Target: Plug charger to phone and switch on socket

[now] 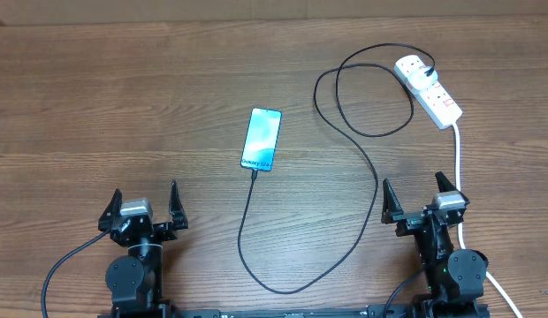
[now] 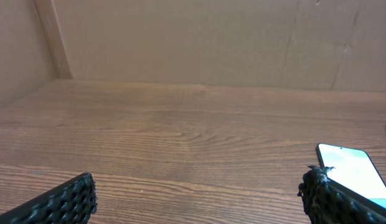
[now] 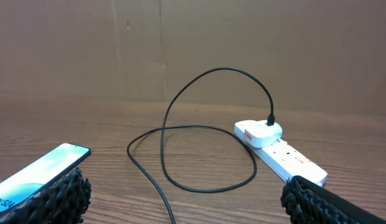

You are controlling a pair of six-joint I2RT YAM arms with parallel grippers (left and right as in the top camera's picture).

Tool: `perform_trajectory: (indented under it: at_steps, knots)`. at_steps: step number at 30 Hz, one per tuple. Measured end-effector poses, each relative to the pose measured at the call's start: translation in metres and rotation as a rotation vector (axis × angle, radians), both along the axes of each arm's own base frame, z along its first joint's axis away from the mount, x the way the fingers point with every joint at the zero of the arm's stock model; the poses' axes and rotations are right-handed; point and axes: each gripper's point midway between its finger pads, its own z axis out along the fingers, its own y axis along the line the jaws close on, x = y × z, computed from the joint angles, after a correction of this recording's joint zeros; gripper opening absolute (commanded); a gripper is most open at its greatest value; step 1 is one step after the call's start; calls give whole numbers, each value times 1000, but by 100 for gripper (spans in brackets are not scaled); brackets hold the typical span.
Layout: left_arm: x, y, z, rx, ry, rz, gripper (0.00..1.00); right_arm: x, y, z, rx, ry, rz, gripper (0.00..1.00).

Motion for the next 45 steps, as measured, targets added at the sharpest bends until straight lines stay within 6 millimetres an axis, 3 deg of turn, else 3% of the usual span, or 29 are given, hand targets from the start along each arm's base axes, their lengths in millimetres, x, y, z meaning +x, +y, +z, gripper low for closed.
perform_trajectory:
  at_steps: [45]
  knots:
    - [0, 0, 0, 0, 0, 0, 100, 0, -3, -1, 27, 7, -20, 100]
